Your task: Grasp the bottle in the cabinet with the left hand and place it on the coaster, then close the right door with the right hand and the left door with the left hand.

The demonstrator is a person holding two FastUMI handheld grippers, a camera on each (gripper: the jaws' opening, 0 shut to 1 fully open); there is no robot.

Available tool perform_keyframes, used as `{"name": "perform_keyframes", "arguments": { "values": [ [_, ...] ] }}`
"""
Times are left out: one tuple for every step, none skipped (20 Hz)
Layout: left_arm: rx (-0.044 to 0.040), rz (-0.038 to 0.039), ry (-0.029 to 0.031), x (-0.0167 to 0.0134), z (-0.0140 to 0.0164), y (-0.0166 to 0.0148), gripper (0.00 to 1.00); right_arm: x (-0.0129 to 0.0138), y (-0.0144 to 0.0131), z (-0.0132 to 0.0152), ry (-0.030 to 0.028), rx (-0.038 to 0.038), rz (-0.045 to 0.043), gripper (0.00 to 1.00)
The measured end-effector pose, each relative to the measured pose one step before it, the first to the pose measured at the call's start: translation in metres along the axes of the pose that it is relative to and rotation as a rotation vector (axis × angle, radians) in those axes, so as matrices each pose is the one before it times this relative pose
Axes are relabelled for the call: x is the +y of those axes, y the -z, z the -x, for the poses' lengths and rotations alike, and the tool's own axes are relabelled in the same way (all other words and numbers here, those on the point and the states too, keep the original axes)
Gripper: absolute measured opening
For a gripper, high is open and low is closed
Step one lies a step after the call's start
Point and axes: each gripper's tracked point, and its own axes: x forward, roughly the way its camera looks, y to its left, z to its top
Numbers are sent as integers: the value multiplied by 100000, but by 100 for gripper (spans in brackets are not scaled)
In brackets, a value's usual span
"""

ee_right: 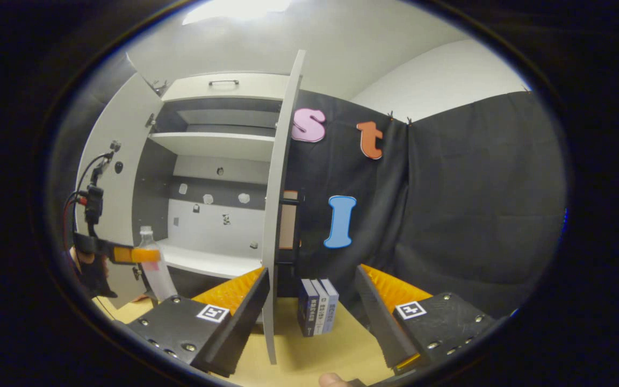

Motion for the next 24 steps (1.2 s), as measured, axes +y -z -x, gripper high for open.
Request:
{"name": "perform_keyframes", "arguments": {
  "values": [
    [2136, 1153, -565, 104, 799, 1498, 78, 110, -47, -155, -994, -372, -277, 94],
    [2270, 811, -928, 207, 657, 1529, 78, 75, -319, -156, -760, -671, -294, 97],
    [2463, 413, -1297, 321, 609, 1561, 78, -31, -177, -43, -537, -700, -239, 97],
    [2426, 888, -2528, 522, 517, 1775, 78, -56, -162, -38, -323, -512, -159, 97],
    [3555, 1744, -2523, 579, 336, 1993, 78, -71, 38, 46, -96, -316, -208, 97],
    [3946, 2419, -1865, 342, 312, 2204, 78, -31, 141, 138, -11, 24, -331, 97],
    [3661, 2581, -1698, 426, 189, 2074, 78, -33, 242, 134, -167, 399, -459, 94],
    [3264, 2249, -1560, 283, 52, 1999, 78, 82, 280, 209, -246, 813, -426, 94],
    [3240, 1708, -1948, 482, 54, 1810, 78, 13, 397, 221, -384, 931, -317, 94],
    [1603, 1218, -2249, 410, -123, 1463, 79, -27, 318, 232, -212, 830, -23, 97],
    [944, 1034, -1862, 384, -175, 1168, 79, -223, 233, 196, 72, 571, 178, 97],
    [1475, 612, -1351, 197, -241, 1240, 79, -197, 172, 198, 393, 342, 236, 97],
    [1974, 478, -1091, 151, -273, 1184, 79, -294, 140, 122, 477, 384, 95, 97],
    [1499, 36, -703, 76, -162, 1016, 79, -200, 31, 82, 245, 431, -183, 97],
    [731, -467, -655, -23, -151, 756, 79, -207, 150, 120, 179, 337, -286, 97],
    [-515, -689, -857, 56, -248, 538, 79, -197, 47, 183, 243, 239, -201, 97],
    [-1484, -719, -1021, 98, -222, 187, 79, -282, 50, 109, 261, 288, 6, 97],
    [-1701, -704, -738, 40, -324, 182, 79, -255, 13, 138, 199, 301, 188, 97],
    [-1617, -274, -880, 113, -304, 169, 80, -161, 139, 85, 146, 347, 374, 97],
    [-1547, -336, -770, 73, -287, 276, 80, -165, 139, 73, 25, 503, 475, 97],
    [-1234, -674, -645, 108, -225, 213, 80, -60, 215, 31, -25, 561, 438, 97],
    [-355, -912, -421, 31, -175, 590, 82, -57, 163, 127, 46, 502, 292, 97],
    [1078, -893, 180, -46, -141, 655, 80, -103, 153, 51, 58, 246, 41, 97],
    [885, -1091, 558, -172, -23, 767, 80, 95, -29, -24, -94, 93, -249, 97]
  ]
}}
